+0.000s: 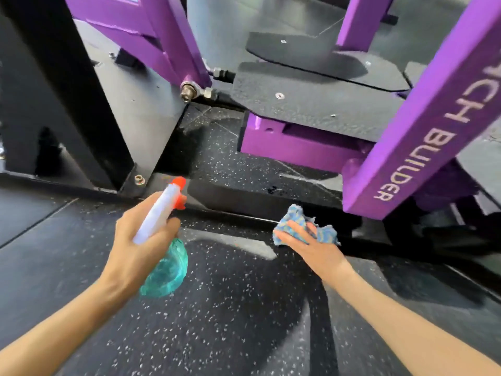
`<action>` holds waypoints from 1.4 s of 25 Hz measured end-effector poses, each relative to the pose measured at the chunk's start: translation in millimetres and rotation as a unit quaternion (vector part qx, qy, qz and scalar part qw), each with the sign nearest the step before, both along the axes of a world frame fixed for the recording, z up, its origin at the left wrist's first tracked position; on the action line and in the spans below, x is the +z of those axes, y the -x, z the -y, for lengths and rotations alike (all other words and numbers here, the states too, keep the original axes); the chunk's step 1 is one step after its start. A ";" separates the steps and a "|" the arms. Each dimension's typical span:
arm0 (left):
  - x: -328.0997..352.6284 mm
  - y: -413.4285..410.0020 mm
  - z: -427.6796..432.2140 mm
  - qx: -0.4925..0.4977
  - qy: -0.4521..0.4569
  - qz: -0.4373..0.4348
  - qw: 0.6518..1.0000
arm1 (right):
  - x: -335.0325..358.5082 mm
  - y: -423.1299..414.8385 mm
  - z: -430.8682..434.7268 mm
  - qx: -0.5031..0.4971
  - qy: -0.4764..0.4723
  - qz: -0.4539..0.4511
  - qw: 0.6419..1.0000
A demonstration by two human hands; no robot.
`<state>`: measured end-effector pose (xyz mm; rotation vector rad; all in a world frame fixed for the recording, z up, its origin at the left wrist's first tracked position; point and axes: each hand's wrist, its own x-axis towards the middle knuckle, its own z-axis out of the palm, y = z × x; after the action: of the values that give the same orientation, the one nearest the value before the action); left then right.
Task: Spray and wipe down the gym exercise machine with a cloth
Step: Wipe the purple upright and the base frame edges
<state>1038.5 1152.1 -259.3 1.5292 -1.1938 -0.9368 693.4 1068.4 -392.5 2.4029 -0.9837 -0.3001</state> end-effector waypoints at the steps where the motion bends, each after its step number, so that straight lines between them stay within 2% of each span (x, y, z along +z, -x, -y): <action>1: 0.6 19.2 3.6 -0.024 0.001 0.008 1.000 | 3.5 29.7 -3.4 -0.004 -0.003 -0.013 1.000; 4: 3.9 79.0 15.2 -0.098 0.007 0.026 0.995 | 24.7 94.3 -15.6 -0.023 -0.002 -0.042 0.999; 7: 6.1 157.4 31.5 -0.172 0.003 0.041 0.984 | 27.5 167.3 -32.6 -0.056 0.031 0.045 0.997; 10: 12.8 210.1 38.2 -0.240 0.001 0.038 0.970 | 29.3 211.1 -39.4 -0.111 -0.050 0.037 0.992; 12: 22.3 239.7 41.4 -0.296 0.003 0.029 0.955 | 31.8 231.4 -44.7 -0.168 -0.055 0.041 0.983; 15: 38.4 273.6 46.6 -0.361 0.017 0.040 0.931 | 33.2 243.9 -50.9 -0.193 -0.088 0.051 0.976; 18: 44.6 301.1 57.3 -0.410 0.009 0.056 0.910 | 17.1 254.0 -49.7 -0.247 -0.102 0.021 0.963; 20: 37.0 319.4 70.0 -0.429 0.000 0.051 0.902 | 13.6 275.7 -51.8 -0.342 -0.115 0.040 0.932; 23: 5.8 365.0 82.9 -0.442 0.025 0.071 0.894 | 27.2 331.5 -75.1 -0.504 -0.101 0.075 0.855; 25: -9.0 402.5 82.1 -0.462 0.031 0.067 0.884 | 35.6 361.3 -90.8 -0.535 -0.099 0.130 0.829; 26: -12.1 421.4 79.7 -0.474 0.023 0.059 0.878 | 41.4 370.4 -97.3 -0.549 -0.089 0.206 0.805; 28: -12.0 453.2 75.9 -0.494 0.016 0.033 0.869 | 53.1 381.3 -108.8 -0.554 -0.064 0.289 0.778; 30: -8.9 480.4 71.0 -0.508 0.023 -0.003 0.861 | 61.0 394.1 -126.6 -0.596 -0.043 0.296 0.745; 32: -11.4 499.8 65.4 -0.508 0.048 -0.018 0.860 | 69.2 404.7 -145.6 -0.657 -0.023 0.308 0.687; 34: -20.3 511.4 62.6 -0.503 0.063 -0.025 0.861 | 76.7 409.3 -163.6 -0.683 -0.005 0.301 0.665; 35: -25.7 516.2 62.4 -0.505 0.069 -0.038 0.859 | 80.7 409.6 -171.5 -0.680 -0.009 0.305 0.667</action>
<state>522.3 1089.6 -285.1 0.6547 -1.9987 -1.5013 283.8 1239.9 -311.7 1.2121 -2.9417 0.0520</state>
